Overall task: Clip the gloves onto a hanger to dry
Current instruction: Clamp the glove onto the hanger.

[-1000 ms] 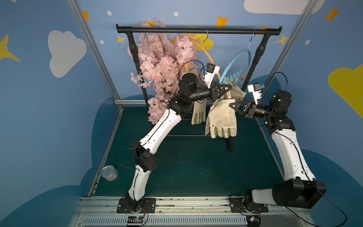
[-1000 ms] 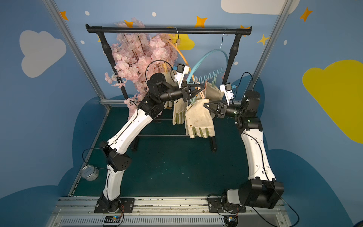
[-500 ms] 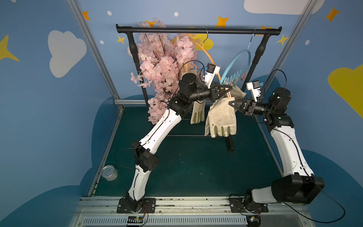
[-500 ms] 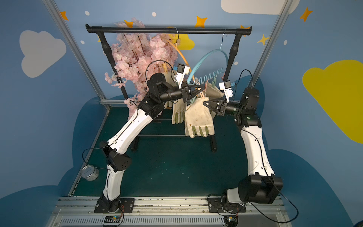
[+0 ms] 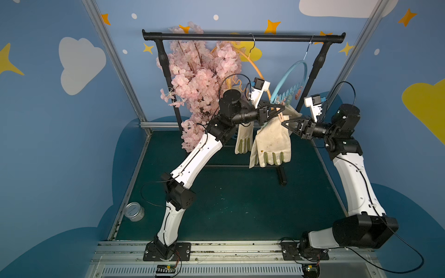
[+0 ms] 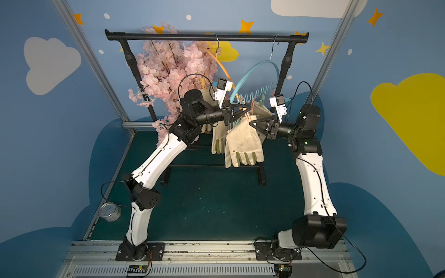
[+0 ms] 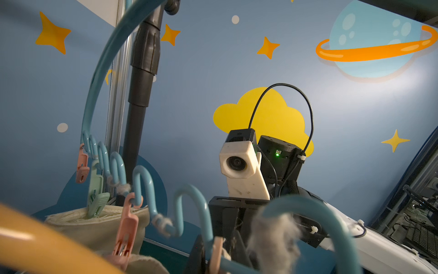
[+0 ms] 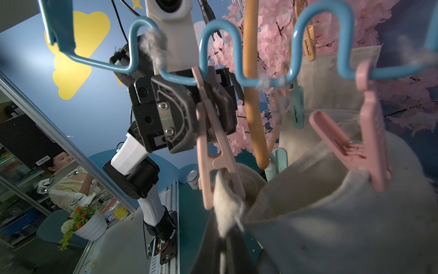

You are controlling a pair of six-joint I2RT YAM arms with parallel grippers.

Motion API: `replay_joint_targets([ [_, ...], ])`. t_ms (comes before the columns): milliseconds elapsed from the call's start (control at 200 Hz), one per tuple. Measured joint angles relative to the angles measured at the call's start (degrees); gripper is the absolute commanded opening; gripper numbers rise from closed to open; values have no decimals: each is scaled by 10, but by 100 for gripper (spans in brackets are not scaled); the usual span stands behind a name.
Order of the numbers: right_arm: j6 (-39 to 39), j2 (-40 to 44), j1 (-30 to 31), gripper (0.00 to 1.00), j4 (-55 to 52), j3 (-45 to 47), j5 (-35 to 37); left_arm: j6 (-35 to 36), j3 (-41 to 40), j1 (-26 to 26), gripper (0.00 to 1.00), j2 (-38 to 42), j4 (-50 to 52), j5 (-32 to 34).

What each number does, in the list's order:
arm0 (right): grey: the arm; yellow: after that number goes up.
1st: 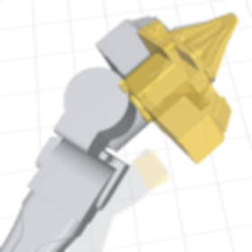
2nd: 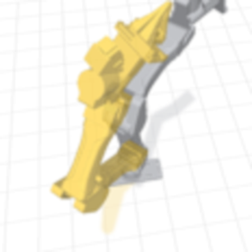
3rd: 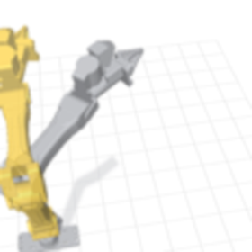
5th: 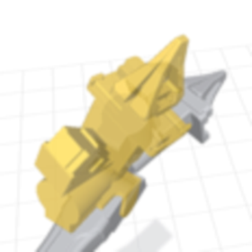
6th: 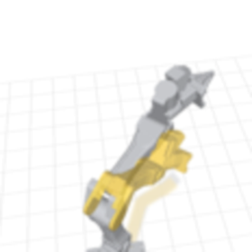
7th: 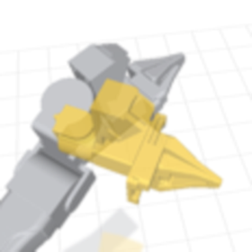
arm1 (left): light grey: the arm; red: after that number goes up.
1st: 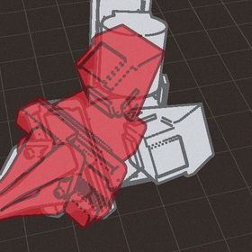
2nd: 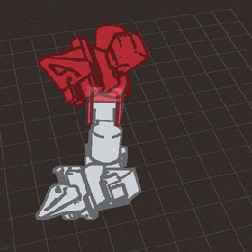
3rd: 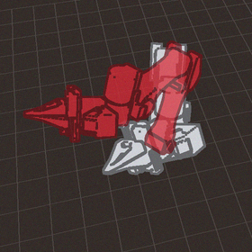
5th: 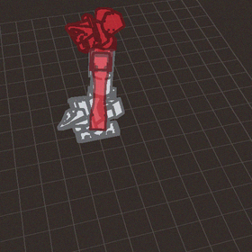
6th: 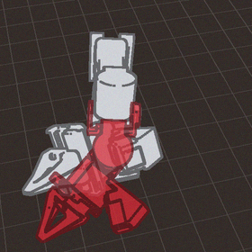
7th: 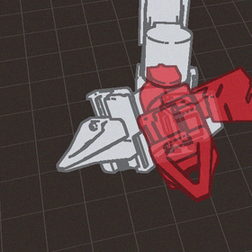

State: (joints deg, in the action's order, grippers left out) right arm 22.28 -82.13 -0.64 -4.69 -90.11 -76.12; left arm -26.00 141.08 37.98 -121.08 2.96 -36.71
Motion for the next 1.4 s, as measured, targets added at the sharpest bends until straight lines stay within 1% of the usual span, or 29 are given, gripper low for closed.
replay_joint_targets([
  [25,0,0,0,0,0,0,0,0,0,0,18,0,0,0],
  [50,0,0,0,0,0,0,0,0,0,0,21,0,0,0],
  [100,0,-1,0,0,0,0,2,-2,0,0,34,0,0,-3],
  [200,-1,-2,0,0,2,2,5,-2,0,0,38,0,0,-5],
  [260,-1,-2,0,0,2,5,7,0,0,0,48,0,1,-4],
  [295,-2,-1,0,4,2,9,9,-1,0,0,51,0,0,-4],
  [355,-4,1,0,13,1,18,13,0,0,-1,59,0,0,-4],
  [396,-6,3,0,21,0,25,17,0,0,-1,69,0,0,-4],
  [441,-11,6,0,28,-1,35,24,-1,0,-1,77,0,2,-5],
  [496,-15,15,-1,33,-3,51,34,2,0,-1,81,0,4,-5],
  [626,-27,47,-6,37,-11,92,71,2,-3,-1,84,0,3,-7],
  [681,-31,64,-8,43,-16,108,89,1,-11,-1,85,1,0,-7],
  [801,-35,97,-16,50,-26,132,134,2,-40,-1,83,9,-1,-5],
  [891,-42,119,-22,53,-35,145,170,2,-69,-1,83,22,-3,0],
  [1011,-48,138,-26,54,-51,149,228,8,-97,1,83,45,-3,7],
  [1117,-52,151,-30,54,-67,149,290,21,-113,7,82,73,-4,14],
  [1197,-56,161,-32,55,-81,149,350,31,-116,18,81,93,-8,18],
  [1262,-57,170,-34,58,-93,149,400,39,-114,33,81,104,-12,17],
  [1402,-58,200,-35,59,-108,150,499,51,-107,68,81,107,-17,16],
])
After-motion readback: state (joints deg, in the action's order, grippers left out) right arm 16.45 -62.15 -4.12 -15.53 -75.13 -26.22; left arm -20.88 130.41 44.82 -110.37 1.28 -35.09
